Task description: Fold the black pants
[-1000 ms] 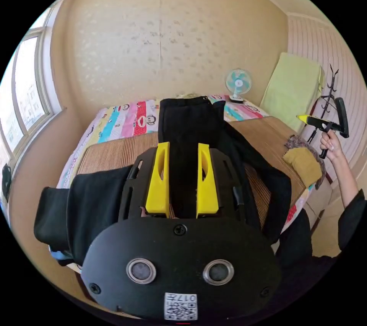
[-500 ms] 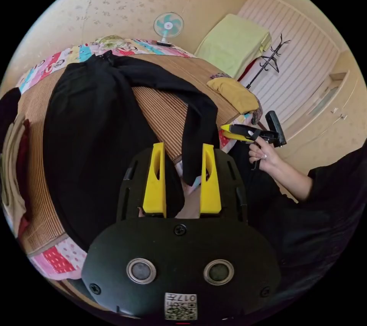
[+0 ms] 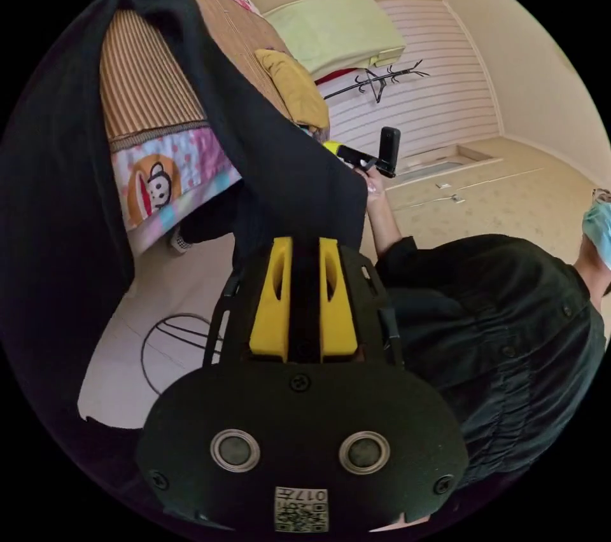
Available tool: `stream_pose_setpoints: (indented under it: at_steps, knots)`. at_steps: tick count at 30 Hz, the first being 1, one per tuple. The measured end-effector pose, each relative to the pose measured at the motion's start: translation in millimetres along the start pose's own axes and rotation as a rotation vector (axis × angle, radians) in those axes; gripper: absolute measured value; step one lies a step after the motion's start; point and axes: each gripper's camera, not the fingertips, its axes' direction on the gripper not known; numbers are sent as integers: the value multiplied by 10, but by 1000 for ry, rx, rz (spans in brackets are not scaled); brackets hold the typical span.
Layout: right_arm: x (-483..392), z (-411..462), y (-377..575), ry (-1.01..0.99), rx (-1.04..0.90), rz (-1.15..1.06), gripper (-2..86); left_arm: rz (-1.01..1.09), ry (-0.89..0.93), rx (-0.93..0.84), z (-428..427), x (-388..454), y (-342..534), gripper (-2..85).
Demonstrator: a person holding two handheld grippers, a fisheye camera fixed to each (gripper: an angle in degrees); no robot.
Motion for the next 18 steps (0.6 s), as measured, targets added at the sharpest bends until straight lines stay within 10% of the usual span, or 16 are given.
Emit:
stream_pose_setpoints:
  at_steps: [18]
  knots:
    - [-298, 1022, -70, -303, -162, 205, 101, 196, -430, 385, -362, 940, 172, 66]
